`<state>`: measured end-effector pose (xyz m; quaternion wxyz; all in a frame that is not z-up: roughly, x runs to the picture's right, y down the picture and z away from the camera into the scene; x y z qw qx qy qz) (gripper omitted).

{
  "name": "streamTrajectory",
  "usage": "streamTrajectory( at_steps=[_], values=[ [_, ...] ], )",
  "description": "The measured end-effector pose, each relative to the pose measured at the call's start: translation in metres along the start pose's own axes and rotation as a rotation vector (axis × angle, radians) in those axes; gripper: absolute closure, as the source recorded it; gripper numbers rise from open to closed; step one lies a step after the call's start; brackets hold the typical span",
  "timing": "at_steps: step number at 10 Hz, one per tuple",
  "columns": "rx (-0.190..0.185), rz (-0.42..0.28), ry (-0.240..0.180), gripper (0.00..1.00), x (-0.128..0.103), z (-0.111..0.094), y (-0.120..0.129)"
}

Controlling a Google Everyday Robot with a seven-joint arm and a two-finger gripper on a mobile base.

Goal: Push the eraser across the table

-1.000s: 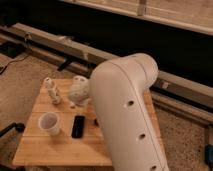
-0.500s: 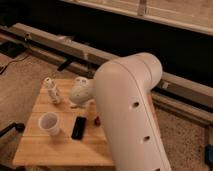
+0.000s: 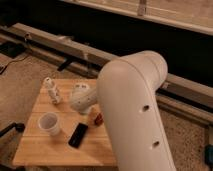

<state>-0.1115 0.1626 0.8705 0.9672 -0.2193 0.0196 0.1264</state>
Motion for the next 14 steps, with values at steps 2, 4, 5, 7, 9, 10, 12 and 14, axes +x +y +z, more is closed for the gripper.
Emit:
streamTrajectory(
  at_steps=[2,4,5,7,9,10,12,14],
  values=[
    [-0.010,-0.046,0.015,0.20,0.014,-0.007,0.018],
    [-0.024,-0.084,0.021,0.20,0.022,-0.013,0.030],
    [-0.031,-0.099,0.026,0.20,0.028,-0.016,0.035],
    [-0.049,-0.130,0.029,0.20,0.033,-0.021,0.051],
    [-0.063,-0.157,0.032,0.20,0.036,-0.023,0.063],
    [-0.073,-0.171,0.035,0.20,0.037,-0.023,0.070],
    [-0.092,-0.189,0.037,0.20,0.038,-0.024,0.080],
    [-0.117,-0.192,0.037,0.20,0.038,-0.026,0.087]
  ],
)
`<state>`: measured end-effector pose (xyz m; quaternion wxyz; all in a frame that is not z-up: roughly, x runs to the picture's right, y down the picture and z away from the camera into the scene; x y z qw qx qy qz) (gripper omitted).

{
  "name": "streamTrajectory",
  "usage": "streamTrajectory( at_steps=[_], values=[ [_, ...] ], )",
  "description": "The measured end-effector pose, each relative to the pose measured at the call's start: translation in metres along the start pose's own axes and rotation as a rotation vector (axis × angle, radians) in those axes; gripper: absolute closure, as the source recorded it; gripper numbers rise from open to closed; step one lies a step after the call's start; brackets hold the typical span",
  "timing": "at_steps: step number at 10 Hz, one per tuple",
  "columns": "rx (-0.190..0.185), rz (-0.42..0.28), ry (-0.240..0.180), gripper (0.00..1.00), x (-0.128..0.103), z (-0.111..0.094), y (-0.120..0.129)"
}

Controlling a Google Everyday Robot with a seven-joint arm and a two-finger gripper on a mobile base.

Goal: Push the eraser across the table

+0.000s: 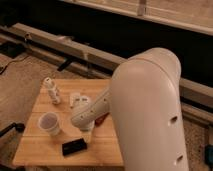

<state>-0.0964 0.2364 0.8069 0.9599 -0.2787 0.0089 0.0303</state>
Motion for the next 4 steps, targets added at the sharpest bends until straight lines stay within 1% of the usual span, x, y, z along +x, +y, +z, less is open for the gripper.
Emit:
streamTrajectory(
  at_steps=[1,2,3,4],
  values=[
    [-0.029,0.008,0.000,0.20,-0.0022,-0.0026,0.0007],
    [-0.050,0.017,0.001,0.20,-0.0028,-0.0039,0.0022],
    [-0.060,0.019,0.000,0.20,-0.0036,-0.0050,0.0021],
    [-0.063,0.021,0.001,0.20,-0.0033,-0.0050,0.0021]
  ],
)
